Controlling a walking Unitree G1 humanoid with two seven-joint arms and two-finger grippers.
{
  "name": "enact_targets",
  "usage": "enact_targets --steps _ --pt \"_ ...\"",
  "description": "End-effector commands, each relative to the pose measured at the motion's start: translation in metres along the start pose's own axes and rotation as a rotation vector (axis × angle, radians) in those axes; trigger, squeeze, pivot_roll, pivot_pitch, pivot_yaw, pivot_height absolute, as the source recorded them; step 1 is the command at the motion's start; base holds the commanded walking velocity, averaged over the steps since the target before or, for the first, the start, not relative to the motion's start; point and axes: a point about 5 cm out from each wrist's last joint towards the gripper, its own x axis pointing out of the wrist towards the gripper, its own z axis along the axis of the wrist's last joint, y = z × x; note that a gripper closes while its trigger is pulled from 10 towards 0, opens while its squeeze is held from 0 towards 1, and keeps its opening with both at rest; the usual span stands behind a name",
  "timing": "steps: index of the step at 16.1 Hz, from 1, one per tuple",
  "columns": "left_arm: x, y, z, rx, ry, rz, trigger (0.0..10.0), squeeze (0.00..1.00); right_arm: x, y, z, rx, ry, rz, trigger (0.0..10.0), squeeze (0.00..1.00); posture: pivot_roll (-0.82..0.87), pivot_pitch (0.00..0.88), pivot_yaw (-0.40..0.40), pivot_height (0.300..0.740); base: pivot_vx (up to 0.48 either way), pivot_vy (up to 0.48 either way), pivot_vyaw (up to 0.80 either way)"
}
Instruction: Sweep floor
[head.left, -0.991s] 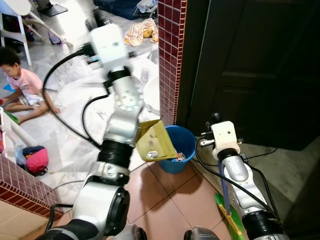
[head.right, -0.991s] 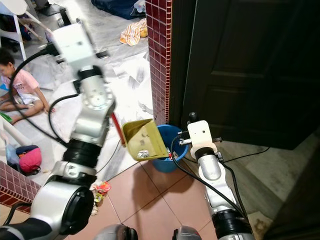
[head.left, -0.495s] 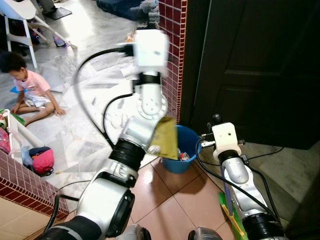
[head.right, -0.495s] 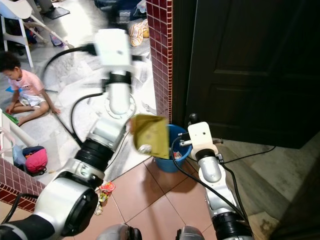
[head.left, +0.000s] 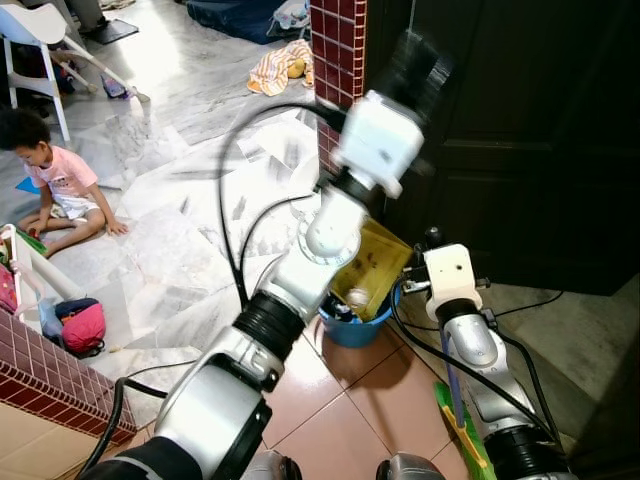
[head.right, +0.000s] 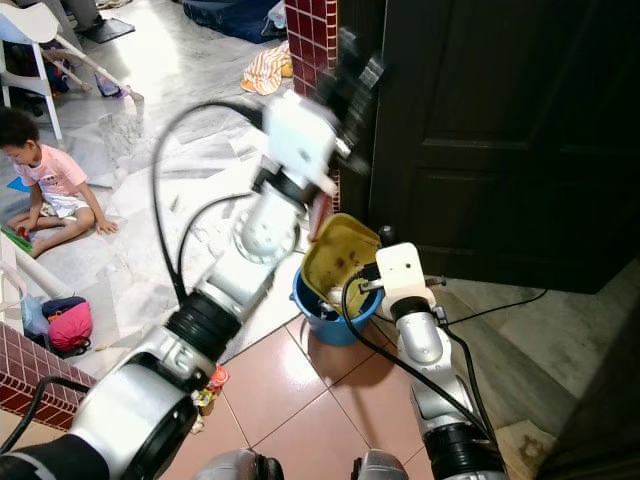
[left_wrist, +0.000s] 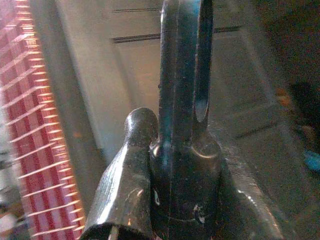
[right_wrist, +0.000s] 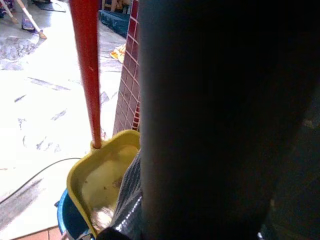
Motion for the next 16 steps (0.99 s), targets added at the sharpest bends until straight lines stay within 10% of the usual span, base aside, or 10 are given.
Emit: enact_targets --steps 1,5,16 --pt "-0.001 -0.025 0.008 -0.078 -0.060 -0.044 10.0 0.00 0.007 0.002 0.019 -0.026 -0.099 0.015 10.0 0.00 -0.13 0.000 0.109 0.740 0.000 0.000 0.00" --pt "-0.008 -0.031 0.015 0.008 -0.145 -0.167 10.0 0.00 0.007 0.001 0.019 -0.033 -0.106 0.014 10.0 0.00 -0.13 0.000 0.103 0.740 0.000 0.000 0.00" --pt "0.014 0.021 0.041 0.296 -0.298 0.017 10.0 0.00 0.008 0.003 0.021 -0.061 -0.124 0.031 10.0 0.00 -0.13 0.000 0.086 0.740 0.000 0.000 0.00"
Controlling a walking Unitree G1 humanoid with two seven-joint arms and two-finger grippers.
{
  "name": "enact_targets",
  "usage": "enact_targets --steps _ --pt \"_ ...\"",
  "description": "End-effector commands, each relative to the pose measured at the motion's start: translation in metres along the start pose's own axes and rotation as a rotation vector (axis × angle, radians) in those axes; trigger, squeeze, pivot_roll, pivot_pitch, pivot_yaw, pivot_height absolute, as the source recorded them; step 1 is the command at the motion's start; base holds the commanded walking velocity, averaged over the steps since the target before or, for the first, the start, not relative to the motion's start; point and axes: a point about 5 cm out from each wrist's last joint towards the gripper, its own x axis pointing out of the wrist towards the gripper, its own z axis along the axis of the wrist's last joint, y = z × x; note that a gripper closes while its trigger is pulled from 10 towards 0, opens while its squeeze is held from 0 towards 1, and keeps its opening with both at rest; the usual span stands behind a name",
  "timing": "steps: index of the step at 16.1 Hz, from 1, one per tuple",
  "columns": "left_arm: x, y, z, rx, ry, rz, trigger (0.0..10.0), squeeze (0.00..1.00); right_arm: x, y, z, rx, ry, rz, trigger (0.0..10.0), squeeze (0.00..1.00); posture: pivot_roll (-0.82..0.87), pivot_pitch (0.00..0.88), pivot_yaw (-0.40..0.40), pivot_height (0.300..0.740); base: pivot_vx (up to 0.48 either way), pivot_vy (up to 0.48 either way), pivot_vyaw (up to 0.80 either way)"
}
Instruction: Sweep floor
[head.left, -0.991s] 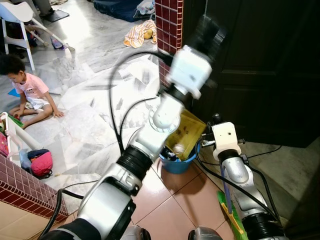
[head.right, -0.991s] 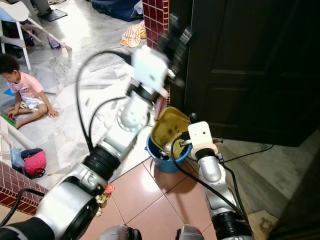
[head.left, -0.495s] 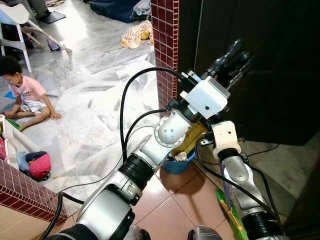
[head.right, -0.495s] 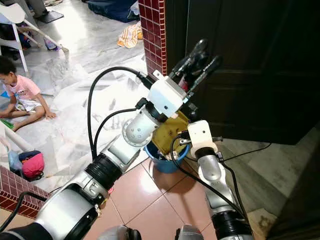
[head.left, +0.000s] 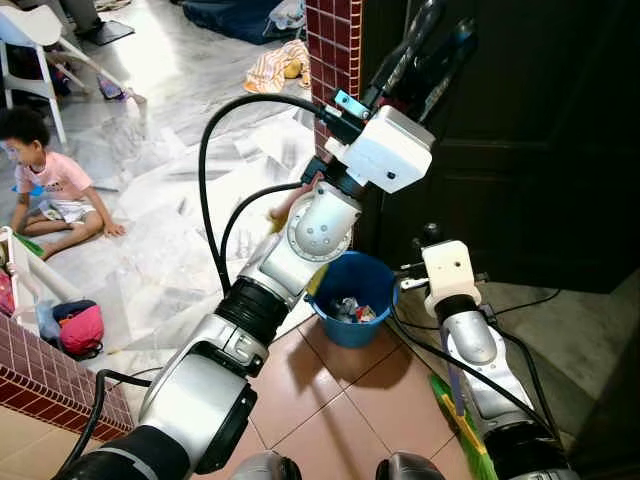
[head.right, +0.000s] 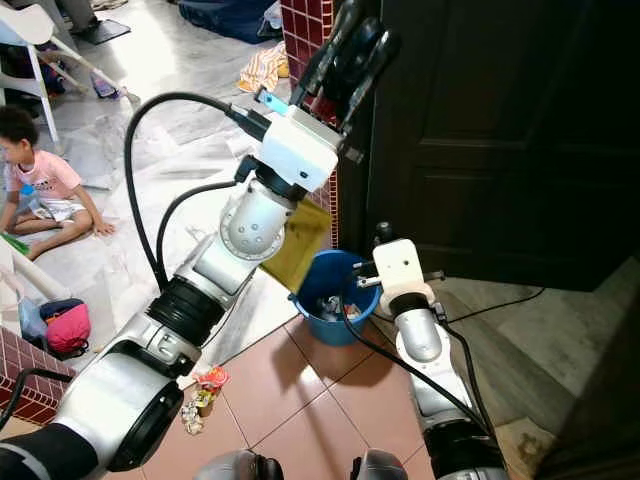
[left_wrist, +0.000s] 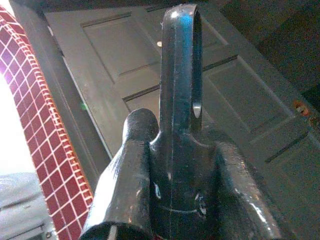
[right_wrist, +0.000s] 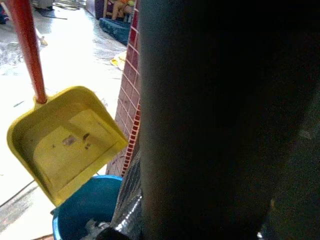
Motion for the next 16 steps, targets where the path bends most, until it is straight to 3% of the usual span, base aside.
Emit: enact_targets --steps 1,3,4,9,11,13,15,16 --pt "0.015 0.008 0.018 0.021 -0.122 0.026 10.0 0.00 0.007 0.000 0.017 -0.043 -0.090 0.018 10.0 0.00 -0.13 0.000 0.086 0.740 0.000 0.000 0.00" --pt "0.021 0.018 0.025 0.031 -0.147 0.072 10.0 0.00 0.007 -0.001 0.017 -0.047 -0.093 0.016 10.0 0.00 -0.13 0.000 0.085 0.740 0.000 0.000 0.00" --pt "0.023 0.031 0.031 0.054 -0.162 0.112 10.0 0.00 0.007 -0.004 0.019 -0.058 -0.105 -0.004 10.0 0.00 -0.13 0.000 0.084 0.740 0.000 0.000 0.00" --pt "0.013 0.073 0.031 0.150 -0.120 0.209 10.0 0.00 0.010 -0.008 0.020 -0.063 -0.115 -0.010 10.0 0.00 -0.11 0.000 0.072 0.740 0.000 0.000 0.00" --pt "0.007 0.104 0.030 0.240 -0.051 0.300 10.0 0.00 0.012 -0.005 0.020 -0.062 -0.118 0.004 10.0 0.00 -0.09 0.000 0.063 0.740 0.000 0.000 0.00" --pt "-0.018 0.125 0.004 0.317 0.147 0.388 10.0 0.00 0.013 -0.002 0.020 -0.057 -0.119 0.018 10.0 0.00 -0.09 0.000 0.061 0.740 0.000 0.000 0.00" --pt "-0.052 0.131 -0.022 0.310 0.355 0.464 10.0 0.00 0.014 -0.001 0.020 -0.055 -0.122 0.026 10.0 0.00 -0.09 0.000 0.061 0.740 0.000 0.000 0.00" --pt "-0.079 0.128 -0.039 0.261 0.504 0.538 10.0 0.00 0.014 -0.001 0.020 -0.044 -0.124 0.032 10.0 0.00 -0.08 0.000 0.058 0.740 0.000 0.000 0.00"
